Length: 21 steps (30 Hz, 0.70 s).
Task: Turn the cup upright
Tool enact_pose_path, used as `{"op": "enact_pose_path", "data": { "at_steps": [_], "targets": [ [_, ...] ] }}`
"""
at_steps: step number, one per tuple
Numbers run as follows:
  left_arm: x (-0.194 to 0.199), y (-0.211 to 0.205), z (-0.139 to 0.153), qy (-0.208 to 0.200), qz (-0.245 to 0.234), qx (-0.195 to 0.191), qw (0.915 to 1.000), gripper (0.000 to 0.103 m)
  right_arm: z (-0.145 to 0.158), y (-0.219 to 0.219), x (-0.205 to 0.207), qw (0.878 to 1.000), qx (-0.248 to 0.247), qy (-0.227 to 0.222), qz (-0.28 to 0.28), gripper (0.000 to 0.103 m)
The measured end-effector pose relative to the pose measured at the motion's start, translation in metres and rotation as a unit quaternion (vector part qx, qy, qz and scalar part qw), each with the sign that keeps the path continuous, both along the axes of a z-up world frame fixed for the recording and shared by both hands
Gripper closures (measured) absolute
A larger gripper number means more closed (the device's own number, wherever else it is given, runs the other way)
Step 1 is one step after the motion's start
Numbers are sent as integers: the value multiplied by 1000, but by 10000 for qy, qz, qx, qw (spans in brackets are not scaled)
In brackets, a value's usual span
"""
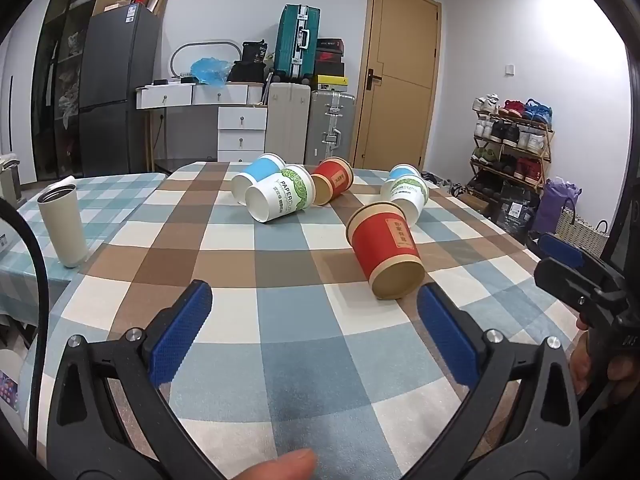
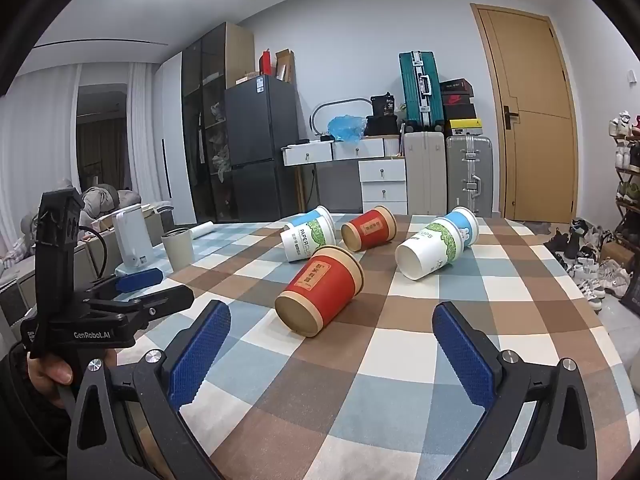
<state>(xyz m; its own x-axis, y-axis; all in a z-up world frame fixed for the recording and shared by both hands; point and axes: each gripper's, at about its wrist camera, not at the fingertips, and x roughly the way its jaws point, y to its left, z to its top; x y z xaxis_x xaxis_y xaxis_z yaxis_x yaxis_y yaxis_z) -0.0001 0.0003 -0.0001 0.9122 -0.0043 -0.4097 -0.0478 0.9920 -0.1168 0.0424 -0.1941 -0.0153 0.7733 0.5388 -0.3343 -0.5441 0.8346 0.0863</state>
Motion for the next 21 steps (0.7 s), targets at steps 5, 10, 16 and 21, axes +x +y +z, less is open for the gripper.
{"op": "enact_pose_path", "data": {
  "at_steps": [5,10,16,21],
  "targets": [
    [0,0,0,2,-4,12,10000,0,0,0,-1,9999,-14,-155,5,0],
    [0,0,0,-2,-3,23,10000,0,0,0,-1,9999,-33,-124,8,0],
    [0,1,0,-5,-3,16,10000,0,2,0,-2,9999,-26,-109,2,0],
    [0,0,0,-6,-3,41,10000,0,1,0,0,9999,-34,-97,6,0]
  ]
}}
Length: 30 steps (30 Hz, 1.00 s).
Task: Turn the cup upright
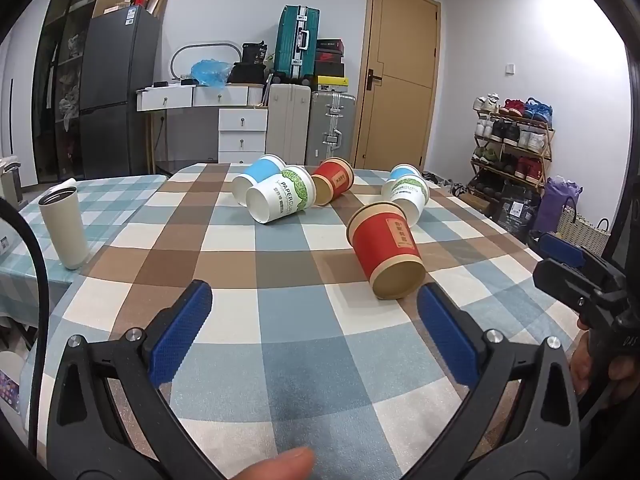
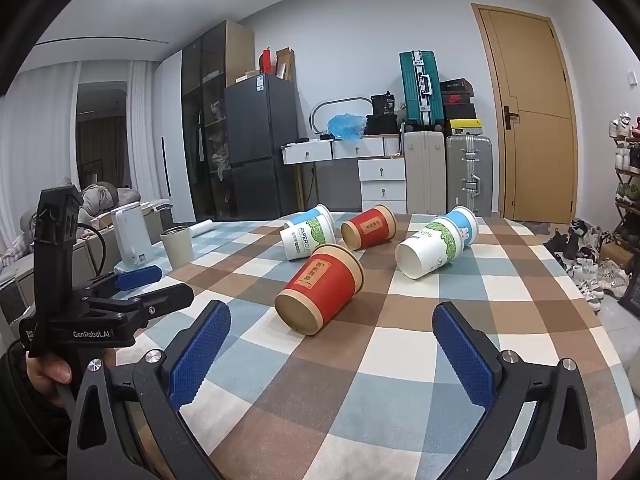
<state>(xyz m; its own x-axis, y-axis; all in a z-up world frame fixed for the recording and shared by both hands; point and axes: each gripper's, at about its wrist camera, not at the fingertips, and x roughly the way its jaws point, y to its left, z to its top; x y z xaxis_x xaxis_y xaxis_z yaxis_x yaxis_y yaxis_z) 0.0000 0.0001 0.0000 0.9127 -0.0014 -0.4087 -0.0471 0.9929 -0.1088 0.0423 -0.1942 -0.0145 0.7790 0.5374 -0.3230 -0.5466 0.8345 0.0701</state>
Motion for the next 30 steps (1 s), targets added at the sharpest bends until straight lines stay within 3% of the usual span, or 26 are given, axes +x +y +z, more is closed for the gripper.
{"op": "enact_pose_path", "data": {
  "at_steps": [30],
  "targets": [
    [0,0,0,-10,0,31,10000,0,-2,-3,3,10000,-1,8,-29,0]
  ]
}}
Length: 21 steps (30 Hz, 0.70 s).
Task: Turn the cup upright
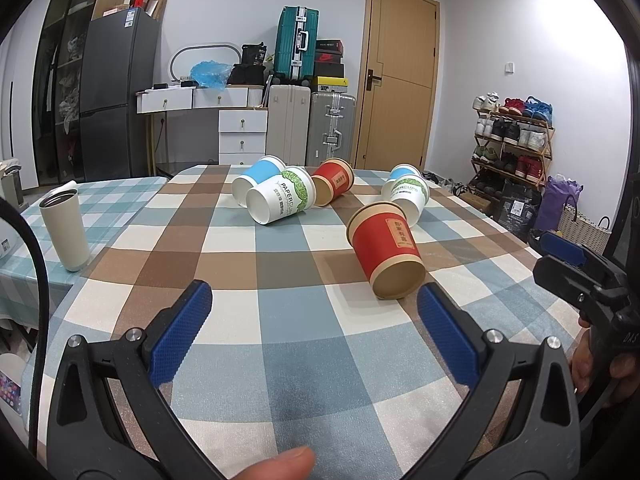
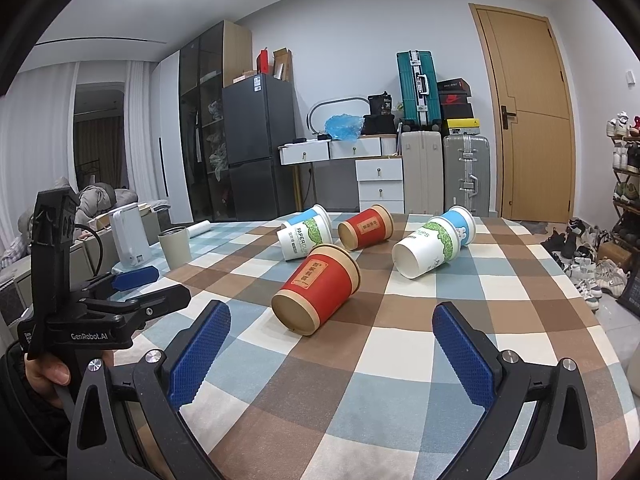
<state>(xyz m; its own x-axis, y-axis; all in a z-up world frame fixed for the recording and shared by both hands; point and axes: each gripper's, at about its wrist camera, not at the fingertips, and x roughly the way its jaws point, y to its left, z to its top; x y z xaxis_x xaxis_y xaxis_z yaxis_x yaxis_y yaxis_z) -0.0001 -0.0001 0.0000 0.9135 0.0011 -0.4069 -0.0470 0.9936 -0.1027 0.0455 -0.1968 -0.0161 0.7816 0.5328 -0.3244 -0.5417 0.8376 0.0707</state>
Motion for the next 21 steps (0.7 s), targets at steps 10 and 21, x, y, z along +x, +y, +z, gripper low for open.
{"op": "enact_pose_path", "data": {
  "at_steps": [10,21],
  "targets": [
    [0,1,0,-2,3,12,10000,0,0,0,0,10000,6,1,-5,0],
    [0,1,0,-3,1,24,10000,0,0,-1,1,10000,-7,3,-12,0]
  ]
}}
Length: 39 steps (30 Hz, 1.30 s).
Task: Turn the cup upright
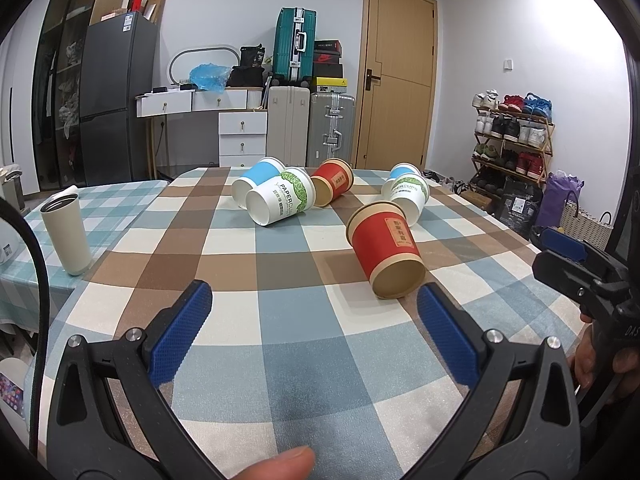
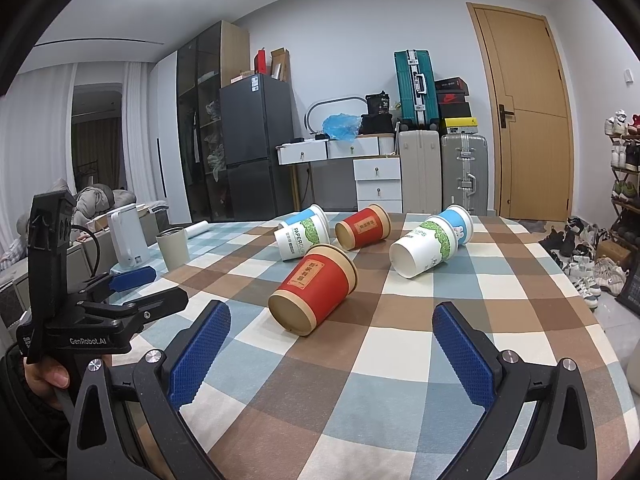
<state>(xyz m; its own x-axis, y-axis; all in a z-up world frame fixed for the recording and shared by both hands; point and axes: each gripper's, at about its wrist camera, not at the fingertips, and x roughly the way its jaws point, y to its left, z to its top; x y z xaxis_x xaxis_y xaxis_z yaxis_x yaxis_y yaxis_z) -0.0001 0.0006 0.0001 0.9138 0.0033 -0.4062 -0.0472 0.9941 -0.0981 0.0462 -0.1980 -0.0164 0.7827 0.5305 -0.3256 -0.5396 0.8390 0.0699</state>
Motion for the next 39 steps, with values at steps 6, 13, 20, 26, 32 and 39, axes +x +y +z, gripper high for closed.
{"op": "enact_pose_path", "data": {
  "at_steps": [6,13,20,26,32,39],
  "targets": [
    [1,8,0,0,-2,-11,10000,0,0,-1,1,10000,4,-6,-1,0],
    [1,6,0,7,-2,-11,10000,0,0,-1,1,10000,0,1,-7,0],
    [0,-1,0,-4,0,28,10000,0,-1,-2,2,10000,11,5,-9,0],
    [0,-1,0,2,3,27,10000,0,0,-2,2,10000,8,7,-12,0],
    [1,5,1,89,56,-32,9999,0,-1,-4,3,10000,-1,29,-37,0],
    [11,10,2,326,-87,-13,9994,1,2,-11,7,9997,-4,102,-210,0]
  ]
}}
